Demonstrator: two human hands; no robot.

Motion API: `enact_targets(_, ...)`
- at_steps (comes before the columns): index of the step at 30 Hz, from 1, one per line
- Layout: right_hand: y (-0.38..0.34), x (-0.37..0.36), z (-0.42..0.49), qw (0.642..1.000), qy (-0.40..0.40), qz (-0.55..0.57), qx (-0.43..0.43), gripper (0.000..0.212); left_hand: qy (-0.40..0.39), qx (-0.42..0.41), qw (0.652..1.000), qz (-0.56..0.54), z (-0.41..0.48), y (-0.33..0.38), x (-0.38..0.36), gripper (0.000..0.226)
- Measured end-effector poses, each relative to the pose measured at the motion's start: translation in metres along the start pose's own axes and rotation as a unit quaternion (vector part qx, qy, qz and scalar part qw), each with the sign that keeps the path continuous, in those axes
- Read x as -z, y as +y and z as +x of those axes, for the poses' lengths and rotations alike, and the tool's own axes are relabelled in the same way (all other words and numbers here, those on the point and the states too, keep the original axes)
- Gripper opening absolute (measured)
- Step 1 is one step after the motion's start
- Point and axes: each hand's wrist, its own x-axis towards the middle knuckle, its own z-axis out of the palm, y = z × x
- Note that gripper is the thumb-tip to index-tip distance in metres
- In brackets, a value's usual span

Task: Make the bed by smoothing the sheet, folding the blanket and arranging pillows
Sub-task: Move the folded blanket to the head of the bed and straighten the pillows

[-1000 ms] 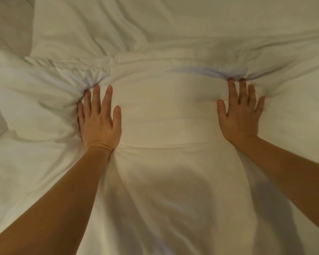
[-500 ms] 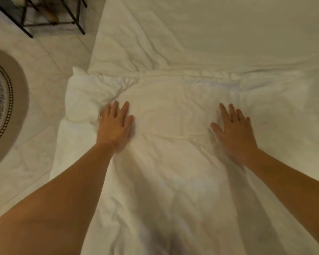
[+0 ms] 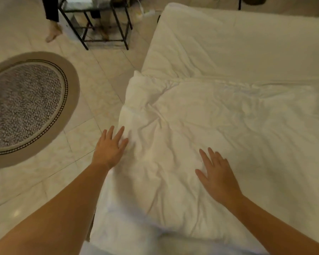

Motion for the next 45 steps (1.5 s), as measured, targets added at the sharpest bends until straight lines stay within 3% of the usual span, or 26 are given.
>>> enact_targets(7,-0.091,-0.024,-0.041,0.999,-0.027,-0.001,-0.043,0.073,-0.040,-0.008,0.985,-0.167,0.007,-0.055,-0.006,0.062)
enact_targets(14,-0.227,-0.059,-0.056,0.994,-0.055,0.063,-0.066,0.070,-0.095,0.006,0.969,-0.226,0.013,-0.139,0.007,0.064)
enact_targets(20,-0.336,-0.070,-0.052,0.991,-0.043,0.119,0.044,0.060,-0.091,0.009,0.969,-0.230,0.040,-0.150,0.051,0.063)
enact_targets(23,-0.364,-0.083,-0.048,0.985,-0.074,0.131,0.089,0.058,-0.094,-0.011,0.972,-0.217,0.058,-0.134,0.069,0.062)
enact_targets(25,-0.374,-0.090,-0.047,0.985,-0.085,0.132,0.066,0.063,-0.106,-0.029,0.973,-0.204,0.072,-0.123,0.078,0.062)
enact_targets(30,-0.379,-0.117,-0.043,0.984,-0.076,0.125,-0.104,0.087,-0.126,-0.078,0.969,-0.199,0.117,-0.090,0.075,0.063)
enact_targets(35,-0.389,-0.141,-0.021,0.976,0.002,0.095,-0.195,0.060,-0.174,-0.082,0.946,-0.259,0.184,-0.067,0.052,0.076)
enact_targets(39,-0.404,-0.166,-0.018,0.968,-0.034,0.037,-0.247,0.084,-0.220,-0.033,0.916,-0.334,0.237,-0.056,0.038,0.098)
enact_targets(42,-0.412,-0.175,-0.014,0.963,-0.004,0.025,-0.267,0.080,-0.257,-0.008,0.891,-0.376,0.273,-0.048,0.036,0.112)
enact_targets(45,-0.424,-0.178,-0.016,0.963,0.020,0.033,-0.265,0.067,-0.276,-0.005,0.878,-0.392,0.295,-0.041,0.025,0.109)
